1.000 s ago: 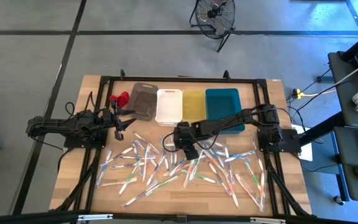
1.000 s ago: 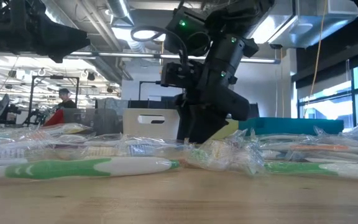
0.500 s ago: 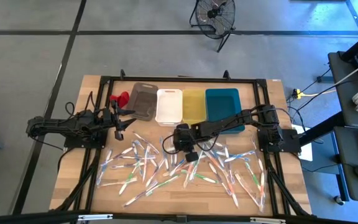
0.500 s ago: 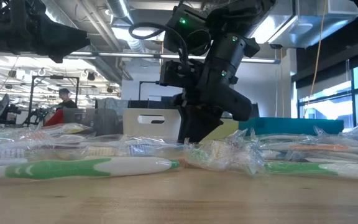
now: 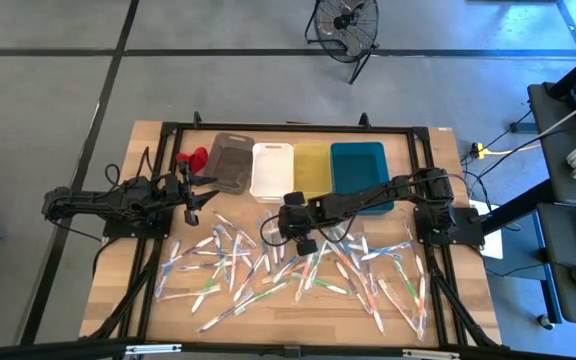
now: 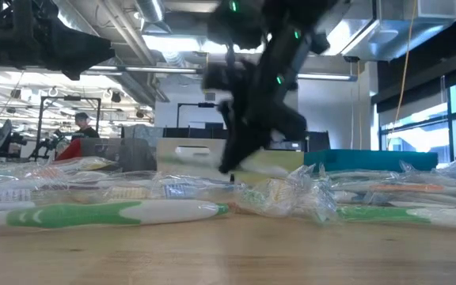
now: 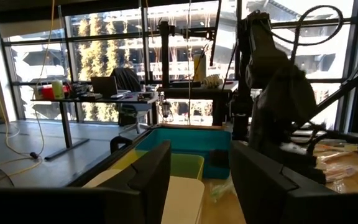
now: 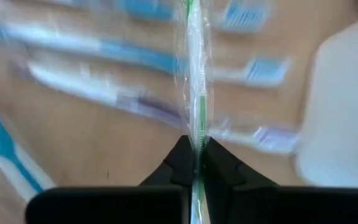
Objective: Pick & Place Toothbrushes
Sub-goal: Put the green toothbrush into the blue bin
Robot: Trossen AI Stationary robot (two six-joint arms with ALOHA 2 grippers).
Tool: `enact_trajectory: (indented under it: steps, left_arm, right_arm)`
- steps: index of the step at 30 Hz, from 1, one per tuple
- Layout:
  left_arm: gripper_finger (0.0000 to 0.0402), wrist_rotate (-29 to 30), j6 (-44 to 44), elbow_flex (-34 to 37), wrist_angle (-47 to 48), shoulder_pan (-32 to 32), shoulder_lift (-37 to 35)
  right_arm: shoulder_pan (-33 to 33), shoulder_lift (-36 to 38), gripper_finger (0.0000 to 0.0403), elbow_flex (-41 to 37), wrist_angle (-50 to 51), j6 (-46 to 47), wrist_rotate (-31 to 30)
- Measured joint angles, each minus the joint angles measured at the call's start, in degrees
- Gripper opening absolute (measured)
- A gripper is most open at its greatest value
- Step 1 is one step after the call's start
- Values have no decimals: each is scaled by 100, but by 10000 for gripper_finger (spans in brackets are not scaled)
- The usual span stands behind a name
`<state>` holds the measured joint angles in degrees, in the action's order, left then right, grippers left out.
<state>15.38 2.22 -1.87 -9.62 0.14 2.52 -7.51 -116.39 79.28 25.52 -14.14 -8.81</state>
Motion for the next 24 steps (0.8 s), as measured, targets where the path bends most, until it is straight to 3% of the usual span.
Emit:
enact_trajectory:
  steps: [8, 22, 24]
  left_arm:
    - [157, 0, 0, 0, 34, 0, 0]
    - [157, 0, 2, 0, 41, 0, 0]
    - [157, -1, 0, 0, 41, 0, 0]
  right_arm:
    - [-420, 3, 14, 1245, 1576, 485, -1058]
    - [-627, 21, 14, 3303, 6284, 4040, -2681]
    - [-603, 25, 14, 3412, 6469, 4303, -2718]
